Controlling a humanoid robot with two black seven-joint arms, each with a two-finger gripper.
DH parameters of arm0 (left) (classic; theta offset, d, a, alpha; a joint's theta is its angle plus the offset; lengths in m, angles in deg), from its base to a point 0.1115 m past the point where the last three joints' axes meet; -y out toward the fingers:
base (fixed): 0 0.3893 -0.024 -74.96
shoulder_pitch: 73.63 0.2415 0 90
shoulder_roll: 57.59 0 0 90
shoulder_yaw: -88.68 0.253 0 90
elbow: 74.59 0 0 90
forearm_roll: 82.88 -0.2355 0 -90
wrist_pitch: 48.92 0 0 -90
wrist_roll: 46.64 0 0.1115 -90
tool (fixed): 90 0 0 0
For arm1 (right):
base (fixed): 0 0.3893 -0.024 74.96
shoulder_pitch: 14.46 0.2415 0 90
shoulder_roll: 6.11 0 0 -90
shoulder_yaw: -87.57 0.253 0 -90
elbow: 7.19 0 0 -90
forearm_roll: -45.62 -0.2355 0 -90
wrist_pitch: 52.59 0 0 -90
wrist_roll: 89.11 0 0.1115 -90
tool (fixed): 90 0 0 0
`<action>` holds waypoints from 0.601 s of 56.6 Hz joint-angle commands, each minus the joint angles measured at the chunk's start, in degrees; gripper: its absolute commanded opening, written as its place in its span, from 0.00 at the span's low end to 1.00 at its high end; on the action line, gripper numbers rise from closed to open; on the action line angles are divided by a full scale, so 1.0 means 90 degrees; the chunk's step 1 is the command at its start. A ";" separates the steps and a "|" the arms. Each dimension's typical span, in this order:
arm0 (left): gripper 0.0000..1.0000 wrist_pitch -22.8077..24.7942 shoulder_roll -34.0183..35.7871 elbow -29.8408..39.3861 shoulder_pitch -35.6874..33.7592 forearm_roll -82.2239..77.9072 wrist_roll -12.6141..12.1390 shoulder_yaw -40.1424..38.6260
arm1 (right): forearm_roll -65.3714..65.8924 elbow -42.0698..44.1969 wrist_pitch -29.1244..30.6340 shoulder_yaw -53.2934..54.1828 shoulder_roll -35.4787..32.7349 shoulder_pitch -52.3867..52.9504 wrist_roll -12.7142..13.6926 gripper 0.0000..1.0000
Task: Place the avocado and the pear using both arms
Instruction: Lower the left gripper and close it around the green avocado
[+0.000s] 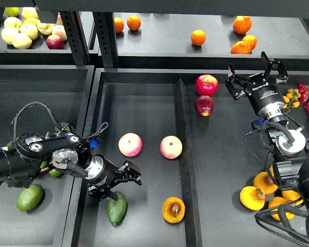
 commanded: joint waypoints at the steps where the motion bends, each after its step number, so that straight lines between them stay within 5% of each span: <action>1: 0.93 0.0000 -0.0035 -0.0052 0.0092 -0.0227 0.0000 0.0014 | 0.0000 0.0000 -0.0001 0.0001 0.0000 -0.0016 -0.0001 0.99; 34: 0.93 0.0000 -0.0269 -0.0384 0.0444 -0.0657 0.0000 0.0141 | 0.0000 0.0000 -0.0001 0.0001 0.0000 -0.0026 -0.0001 0.99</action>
